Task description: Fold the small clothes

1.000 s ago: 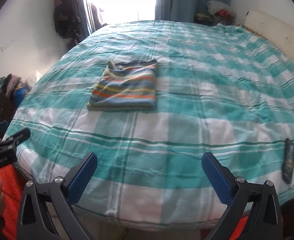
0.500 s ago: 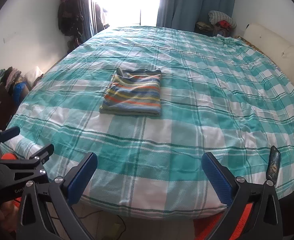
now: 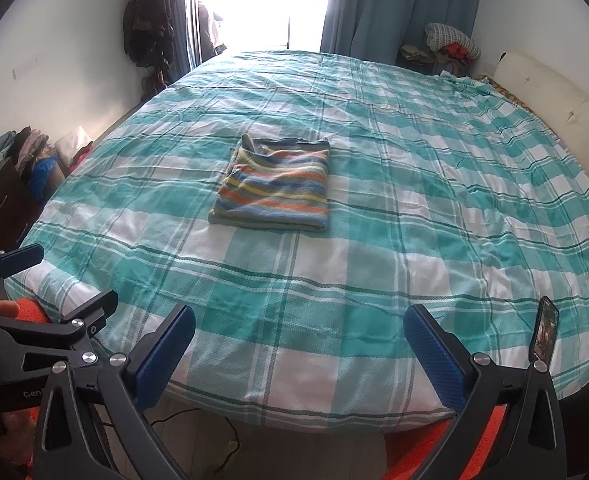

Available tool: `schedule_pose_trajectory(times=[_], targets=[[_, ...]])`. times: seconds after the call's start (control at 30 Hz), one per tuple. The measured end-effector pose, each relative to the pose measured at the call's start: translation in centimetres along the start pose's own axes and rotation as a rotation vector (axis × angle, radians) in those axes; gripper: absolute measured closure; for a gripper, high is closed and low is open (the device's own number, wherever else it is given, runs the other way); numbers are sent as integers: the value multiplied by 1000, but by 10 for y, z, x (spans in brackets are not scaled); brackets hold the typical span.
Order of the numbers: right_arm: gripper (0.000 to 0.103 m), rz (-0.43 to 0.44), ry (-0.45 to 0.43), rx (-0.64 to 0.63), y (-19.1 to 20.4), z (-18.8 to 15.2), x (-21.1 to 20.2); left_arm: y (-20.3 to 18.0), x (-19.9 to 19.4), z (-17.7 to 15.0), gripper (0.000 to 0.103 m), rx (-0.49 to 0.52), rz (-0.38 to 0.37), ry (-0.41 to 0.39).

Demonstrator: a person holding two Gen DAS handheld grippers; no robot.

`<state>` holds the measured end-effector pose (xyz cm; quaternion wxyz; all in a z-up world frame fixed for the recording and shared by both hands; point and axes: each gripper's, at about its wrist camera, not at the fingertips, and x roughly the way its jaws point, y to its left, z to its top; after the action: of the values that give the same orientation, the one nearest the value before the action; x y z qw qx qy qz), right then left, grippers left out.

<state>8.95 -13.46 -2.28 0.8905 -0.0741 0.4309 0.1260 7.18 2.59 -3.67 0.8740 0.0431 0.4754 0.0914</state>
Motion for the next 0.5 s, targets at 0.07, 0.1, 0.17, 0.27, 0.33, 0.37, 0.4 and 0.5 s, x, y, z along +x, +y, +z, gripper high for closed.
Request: schedule_pose_trajectory(times=[0.07, 0.1, 0.17, 0.27, 0.33, 0.37, 0.4, 0.5], targets=[[0, 4, -3, 0, 0, -1, -2, 0, -2, 1, 0, -2, 12, 3], [0, 6, -5, 0, -1, -1, -5, 1, -3, 2, 0, -4, 24, 2], [0, 7, -6, 0, -3, -1, -6, 2, -3, 5, 0, -10, 35, 0], [0, 9, -3, 1, -6, -1, -4, 5, -5, 7, 0, -30, 42, -8], [0, 11, 1, 5, -8, -1, -2, 6, -5, 7, 0, -37, 50, -11], [0, 13, 2, 7, -9, -1, -1, 7, -5, 7, 0, -40, 54, -14], [0, 15, 1, 8, -10, 0, -1, 8, -5, 8, 0, -44, 57, -22], [0, 21, -11, 7, -12, 0, -1, 12, -6, 10, 0, -49, 60, -39]])
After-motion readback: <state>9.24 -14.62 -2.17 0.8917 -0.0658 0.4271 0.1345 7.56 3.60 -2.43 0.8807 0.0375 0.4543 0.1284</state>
